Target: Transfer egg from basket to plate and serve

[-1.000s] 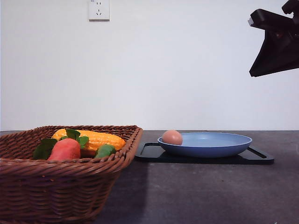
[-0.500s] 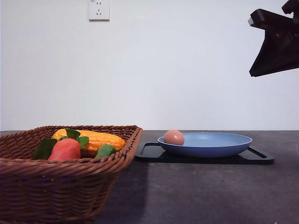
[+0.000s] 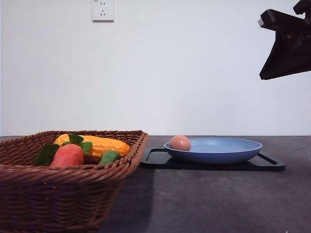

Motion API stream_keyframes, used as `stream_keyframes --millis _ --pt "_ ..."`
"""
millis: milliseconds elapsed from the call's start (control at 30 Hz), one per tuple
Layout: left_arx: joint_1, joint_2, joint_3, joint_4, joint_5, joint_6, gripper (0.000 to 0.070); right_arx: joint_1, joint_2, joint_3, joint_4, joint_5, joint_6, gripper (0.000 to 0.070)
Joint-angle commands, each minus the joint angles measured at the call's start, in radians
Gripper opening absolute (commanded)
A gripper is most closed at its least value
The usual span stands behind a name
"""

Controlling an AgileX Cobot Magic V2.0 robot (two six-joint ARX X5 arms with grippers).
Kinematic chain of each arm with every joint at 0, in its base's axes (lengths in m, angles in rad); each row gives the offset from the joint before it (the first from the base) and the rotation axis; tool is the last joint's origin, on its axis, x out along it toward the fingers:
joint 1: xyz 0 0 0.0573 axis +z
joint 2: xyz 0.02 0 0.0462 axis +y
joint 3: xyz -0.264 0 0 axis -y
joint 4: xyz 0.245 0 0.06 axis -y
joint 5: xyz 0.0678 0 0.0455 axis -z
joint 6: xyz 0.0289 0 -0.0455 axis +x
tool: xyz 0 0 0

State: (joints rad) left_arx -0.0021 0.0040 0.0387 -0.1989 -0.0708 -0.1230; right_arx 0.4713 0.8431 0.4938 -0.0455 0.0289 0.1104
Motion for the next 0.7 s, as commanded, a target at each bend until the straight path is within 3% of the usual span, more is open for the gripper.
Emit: stream_keyframes --millis 0,67,167,300,467,667 --pt "0.001 -0.001 -0.02 -0.013 0.003 -0.002 0.0 0.006 -0.002 0.01 0.007 0.003 0.012 0.0" --pt "0.001 -0.001 -0.02 -0.013 0.003 -0.002 0.0 0.0 -0.038 0.009 -0.005 0.023 -0.005 0.0" --pt "0.001 -0.001 -0.02 -0.014 0.003 -0.002 0.0 -0.018 -0.138 -0.001 -0.012 0.097 -0.091 0.0" --pt "0.001 -0.001 -0.02 -0.013 0.003 -0.002 0.0 -0.073 -0.309 -0.062 0.008 0.105 -0.171 0.0" --pt "0.001 -0.001 -0.02 -0.013 0.003 -0.002 0.0 -0.198 -0.554 -0.191 0.009 0.085 -0.167 0.0" --pt "0.001 -0.001 -0.02 -0.013 0.003 -0.002 0.0 -0.335 -0.779 -0.357 0.008 -0.031 -0.159 0.0"
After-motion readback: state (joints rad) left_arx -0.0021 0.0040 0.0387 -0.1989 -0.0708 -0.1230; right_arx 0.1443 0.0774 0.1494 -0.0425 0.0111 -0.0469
